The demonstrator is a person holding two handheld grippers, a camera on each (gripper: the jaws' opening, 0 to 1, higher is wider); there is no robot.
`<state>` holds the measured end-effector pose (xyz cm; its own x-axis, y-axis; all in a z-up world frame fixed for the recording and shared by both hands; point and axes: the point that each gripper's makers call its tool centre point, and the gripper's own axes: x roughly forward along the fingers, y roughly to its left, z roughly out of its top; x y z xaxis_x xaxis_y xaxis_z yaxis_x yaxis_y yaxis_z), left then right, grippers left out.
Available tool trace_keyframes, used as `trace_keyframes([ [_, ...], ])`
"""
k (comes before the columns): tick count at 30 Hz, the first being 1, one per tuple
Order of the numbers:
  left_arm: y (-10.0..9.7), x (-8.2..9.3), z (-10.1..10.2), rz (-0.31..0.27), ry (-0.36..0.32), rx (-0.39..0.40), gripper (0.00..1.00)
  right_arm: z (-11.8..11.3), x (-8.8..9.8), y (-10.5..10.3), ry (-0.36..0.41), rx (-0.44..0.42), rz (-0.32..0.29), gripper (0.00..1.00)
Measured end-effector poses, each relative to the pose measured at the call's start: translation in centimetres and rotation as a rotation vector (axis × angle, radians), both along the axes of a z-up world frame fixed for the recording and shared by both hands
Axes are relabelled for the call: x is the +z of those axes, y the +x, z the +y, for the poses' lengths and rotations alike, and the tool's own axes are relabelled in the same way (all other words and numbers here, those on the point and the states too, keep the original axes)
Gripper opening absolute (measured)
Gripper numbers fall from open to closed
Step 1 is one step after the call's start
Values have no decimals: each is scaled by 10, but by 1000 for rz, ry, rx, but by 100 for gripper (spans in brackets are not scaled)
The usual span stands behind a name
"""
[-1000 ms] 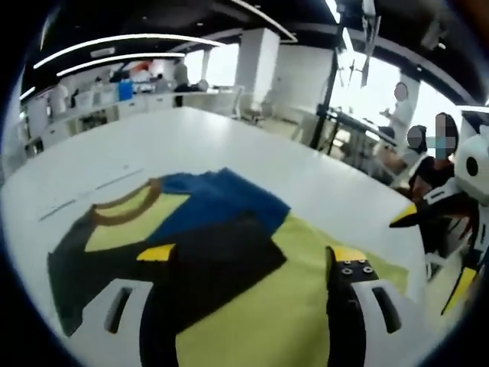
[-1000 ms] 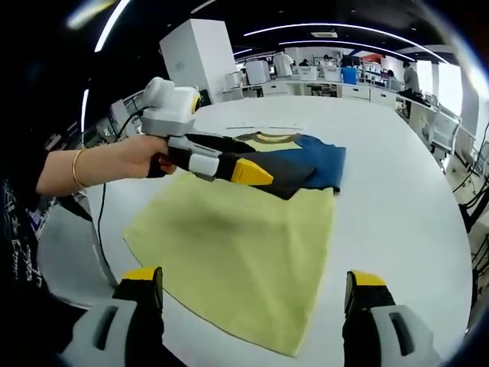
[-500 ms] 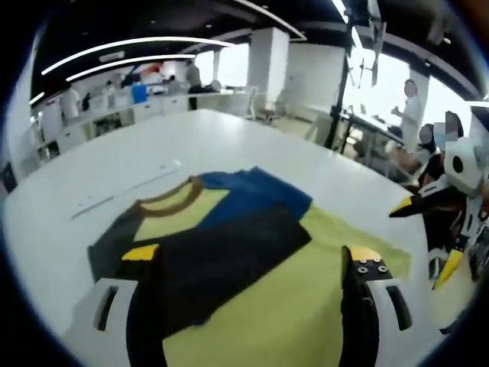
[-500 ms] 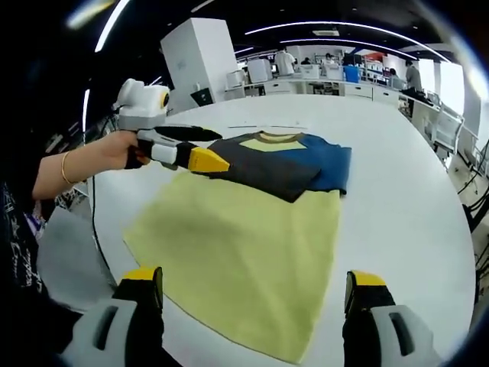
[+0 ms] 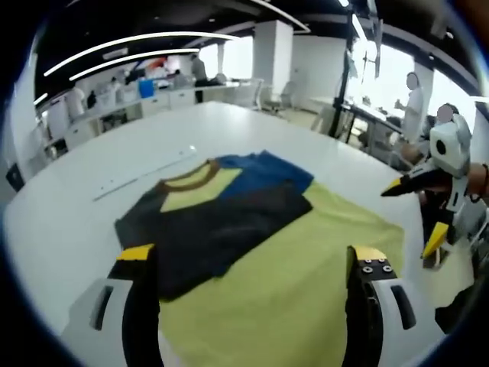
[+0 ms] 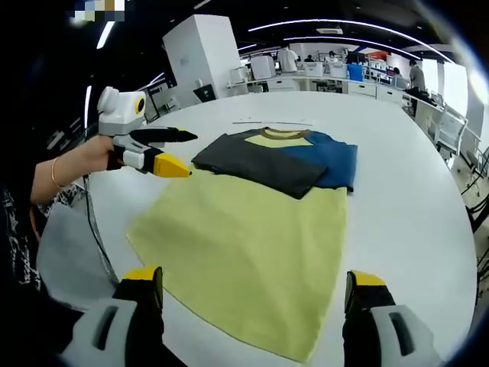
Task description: Fold the garment on the visible template until the final outline fits inside the template.
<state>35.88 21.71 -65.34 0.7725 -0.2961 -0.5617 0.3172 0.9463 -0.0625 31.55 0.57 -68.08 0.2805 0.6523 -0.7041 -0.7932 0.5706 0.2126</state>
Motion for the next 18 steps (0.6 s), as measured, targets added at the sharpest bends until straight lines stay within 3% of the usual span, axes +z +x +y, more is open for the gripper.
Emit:
trace_keyframes([
  [18,-67,-13,31,49,18,40,96,-7,-12,-19,-22,-4,32,99],
])
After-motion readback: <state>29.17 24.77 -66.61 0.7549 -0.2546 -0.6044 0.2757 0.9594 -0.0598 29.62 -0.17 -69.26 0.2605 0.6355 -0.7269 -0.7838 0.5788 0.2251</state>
